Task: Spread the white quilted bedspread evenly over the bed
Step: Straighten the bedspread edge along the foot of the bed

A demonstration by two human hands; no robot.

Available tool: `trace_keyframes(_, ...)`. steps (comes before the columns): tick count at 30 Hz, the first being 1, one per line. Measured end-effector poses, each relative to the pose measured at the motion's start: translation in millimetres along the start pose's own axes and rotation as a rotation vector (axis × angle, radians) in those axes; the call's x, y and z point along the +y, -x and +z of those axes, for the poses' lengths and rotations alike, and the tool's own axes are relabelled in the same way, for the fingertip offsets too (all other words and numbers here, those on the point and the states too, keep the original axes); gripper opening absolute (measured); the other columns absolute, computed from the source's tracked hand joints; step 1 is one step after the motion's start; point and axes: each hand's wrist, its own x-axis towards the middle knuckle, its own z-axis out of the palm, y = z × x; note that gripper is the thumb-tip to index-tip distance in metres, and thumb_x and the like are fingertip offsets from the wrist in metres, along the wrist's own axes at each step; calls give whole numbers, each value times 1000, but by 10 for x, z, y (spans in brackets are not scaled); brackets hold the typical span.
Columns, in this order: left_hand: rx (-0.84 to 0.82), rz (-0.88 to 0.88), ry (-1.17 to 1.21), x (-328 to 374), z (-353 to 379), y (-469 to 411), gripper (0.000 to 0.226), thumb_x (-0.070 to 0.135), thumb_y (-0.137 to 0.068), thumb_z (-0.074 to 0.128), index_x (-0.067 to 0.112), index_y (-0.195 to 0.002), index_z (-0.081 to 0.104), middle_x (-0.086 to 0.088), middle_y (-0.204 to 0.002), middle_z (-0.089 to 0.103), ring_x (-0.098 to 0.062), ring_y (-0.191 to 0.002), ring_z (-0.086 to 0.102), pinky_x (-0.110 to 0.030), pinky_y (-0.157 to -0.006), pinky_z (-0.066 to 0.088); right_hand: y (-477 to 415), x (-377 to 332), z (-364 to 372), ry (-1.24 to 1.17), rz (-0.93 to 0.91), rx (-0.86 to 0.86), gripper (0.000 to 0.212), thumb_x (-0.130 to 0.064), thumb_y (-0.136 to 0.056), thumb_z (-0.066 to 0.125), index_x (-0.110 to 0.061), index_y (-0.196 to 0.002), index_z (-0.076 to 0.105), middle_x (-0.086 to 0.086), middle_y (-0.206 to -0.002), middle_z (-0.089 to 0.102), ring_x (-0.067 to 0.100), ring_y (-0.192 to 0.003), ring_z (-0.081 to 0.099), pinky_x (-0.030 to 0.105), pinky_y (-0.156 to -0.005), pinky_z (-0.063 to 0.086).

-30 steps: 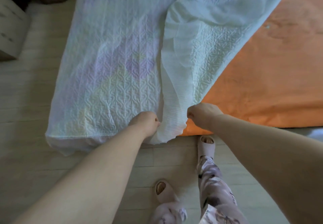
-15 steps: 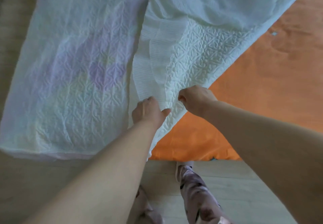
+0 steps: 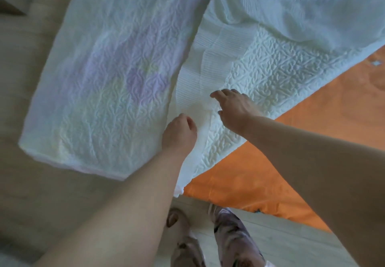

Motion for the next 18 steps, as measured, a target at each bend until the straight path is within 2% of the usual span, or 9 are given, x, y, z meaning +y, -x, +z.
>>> trace_keyframes(3,-169,-107,-89,9,159,21,87,67,-72,61,8,-133,43,-7,-133,50,-28,-123,48,-39,-98,43,-110,-79,-35,3,21,10,55,-1,-91,45,-24,-141,38,1,-136,50,23,-126,46,36,-98,40)
trace_keyframes(5,-192,-143,-137,38,304,69,103,70,-66,65,7,-140,32,-6,-139,42,-29,-126,43,-40,-97,43,-146,-80,-15,13,17,-28,59,5,-89,40,-23,-140,40,1,-136,50,22,-127,45,36,-98,40)
trace_keyframes(6,-164,-124,-174,36,368,82,97,64,-70,66,7,-140,31,-7,-139,42,-29,-124,44,-40,-95,44,-159,-65,4,16,10,-52,60,6,-88,39,-23,-140,41,1,-136,50,22,-127,45,36,-98,40)
trace_keyframes(8,-69,-78,-210,7,387,78,61,40,-87,58,8,-136,39,-8,-136,49,-29,-122,49,-39,-92,45,-176,-31,44,29,-16,-77,60,8,-88,39,-22,-140,41,1,-137,49,22,-128,44,35,-100,39)
trace_keyframes(10,47,-121,-96,-69,292,47,35,22,-96,44,10,-128,52,-11,-126,59,-30,-118,54,-38,-92,43,-178,-24,91,55,-54,-68,63,9,-88,42,-21,-144,36,4,-144,42,23,-133,39,37,-105,35)
trace_keyframes(13,236,-216,132,-215,73,36,26,12,-97,42,1,-116,57,-19,-114,64,-36,-110,58,-39,-88,41,-211,-78,122,118,-121,-32,73,8,-88,43,-21,-151,21,6,-160,14,23,-148,14,40,-117,19)
trace_keyframes(15,308,-271,264,-289,-76,59,24,10,-98,42,-2,-112,57,-22,-113,64,-37,-108,57,-38,-86,38,-252,-158,109,149,-165,0,75,8,-90,40,-24,-152,15,2,-162,5,19,-150,3,40,-121,10)
trace_keyframes(18,237,-270,352,-397,-223,117,35,30,-98,48,-3,-106,58,-22,-106,65,-37,-103,60,-38,-83,42,-330,-320,49,188,-244,-16,78,8,-90,40,-28,-153,11,-1,-163,0,16,-150,-4,42,-122,2)
